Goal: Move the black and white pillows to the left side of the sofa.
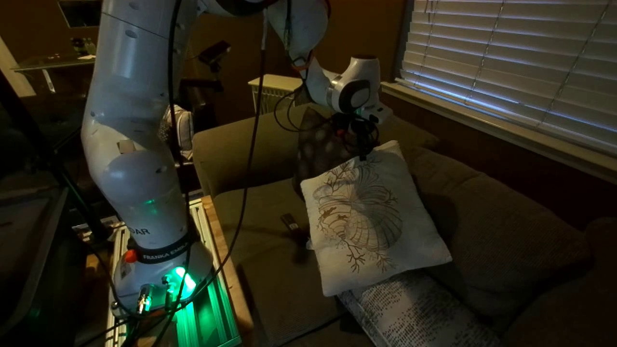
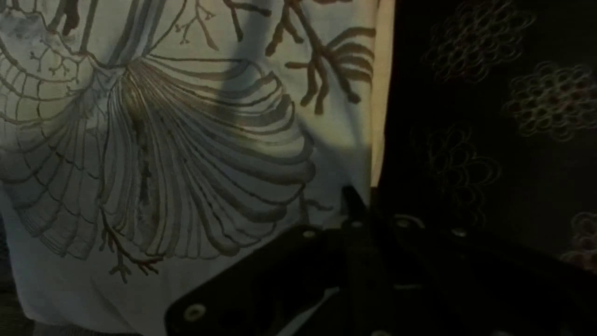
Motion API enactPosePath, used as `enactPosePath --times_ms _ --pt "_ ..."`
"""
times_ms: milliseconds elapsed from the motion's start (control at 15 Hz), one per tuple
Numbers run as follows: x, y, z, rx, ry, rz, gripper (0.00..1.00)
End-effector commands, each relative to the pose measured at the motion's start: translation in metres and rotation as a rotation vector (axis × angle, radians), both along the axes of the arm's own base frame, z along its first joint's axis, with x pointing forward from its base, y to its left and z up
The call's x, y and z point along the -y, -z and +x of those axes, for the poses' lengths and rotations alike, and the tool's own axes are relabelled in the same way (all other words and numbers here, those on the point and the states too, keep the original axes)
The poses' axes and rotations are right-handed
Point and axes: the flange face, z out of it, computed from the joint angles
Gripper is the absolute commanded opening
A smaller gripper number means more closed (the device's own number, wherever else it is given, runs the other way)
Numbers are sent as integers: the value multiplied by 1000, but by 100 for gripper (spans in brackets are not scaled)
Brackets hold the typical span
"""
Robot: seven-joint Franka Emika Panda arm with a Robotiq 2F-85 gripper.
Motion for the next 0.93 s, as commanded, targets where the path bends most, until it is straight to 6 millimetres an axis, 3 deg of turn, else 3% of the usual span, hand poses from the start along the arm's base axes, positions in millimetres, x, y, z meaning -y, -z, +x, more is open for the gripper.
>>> enactPosePath --times_ms 0,333,867 --pt "-22 -28 -17 43 -15 73 1" --pt "-46 -50 -21 128 11 109 1" --pt "-78 -68 -18 238 -2 113 1"
